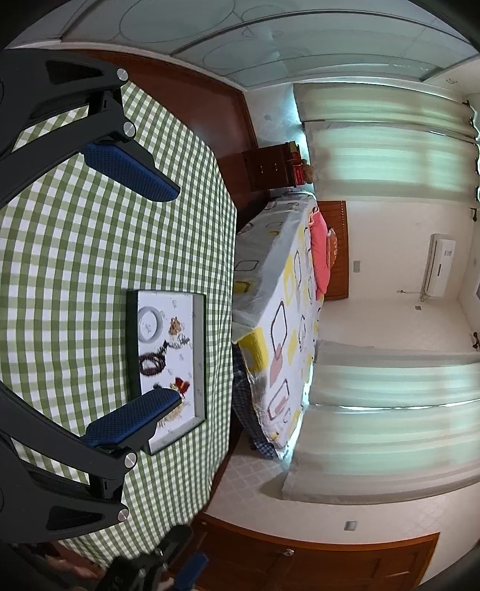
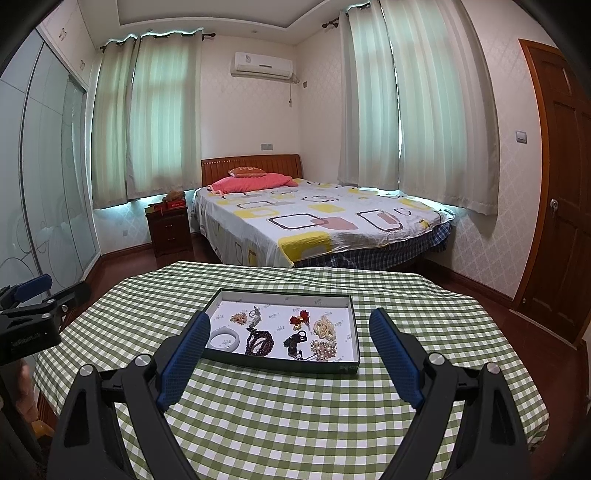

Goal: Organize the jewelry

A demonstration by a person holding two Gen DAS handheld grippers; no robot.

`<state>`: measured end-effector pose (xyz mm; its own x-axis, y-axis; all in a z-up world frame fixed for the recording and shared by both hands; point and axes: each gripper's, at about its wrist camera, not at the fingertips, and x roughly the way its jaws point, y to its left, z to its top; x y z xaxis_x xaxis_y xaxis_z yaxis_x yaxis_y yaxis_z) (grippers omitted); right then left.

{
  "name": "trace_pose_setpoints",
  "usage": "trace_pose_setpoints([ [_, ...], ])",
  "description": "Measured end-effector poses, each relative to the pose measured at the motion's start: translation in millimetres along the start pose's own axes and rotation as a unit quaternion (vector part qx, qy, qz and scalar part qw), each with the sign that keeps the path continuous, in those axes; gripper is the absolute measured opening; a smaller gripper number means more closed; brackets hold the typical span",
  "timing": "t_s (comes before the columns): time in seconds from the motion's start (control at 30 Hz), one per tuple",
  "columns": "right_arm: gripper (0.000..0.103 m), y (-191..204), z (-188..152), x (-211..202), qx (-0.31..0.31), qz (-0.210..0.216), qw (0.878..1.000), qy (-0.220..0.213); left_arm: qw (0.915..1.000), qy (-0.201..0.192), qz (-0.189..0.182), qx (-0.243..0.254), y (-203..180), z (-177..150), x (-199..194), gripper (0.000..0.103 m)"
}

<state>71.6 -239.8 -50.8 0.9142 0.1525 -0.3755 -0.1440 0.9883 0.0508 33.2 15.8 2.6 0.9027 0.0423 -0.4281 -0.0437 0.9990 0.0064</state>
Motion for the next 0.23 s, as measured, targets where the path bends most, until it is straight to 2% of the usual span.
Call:
trace_pose_setpoints([
  [0.23, 0.085, -23.8, -3.9, 29.0, 0.008, -0.012, 1.0, 0.007, 0.9984, 0.05, 0.018, -0.021, 18.3, -11.0, 56.8, 0.099],
])
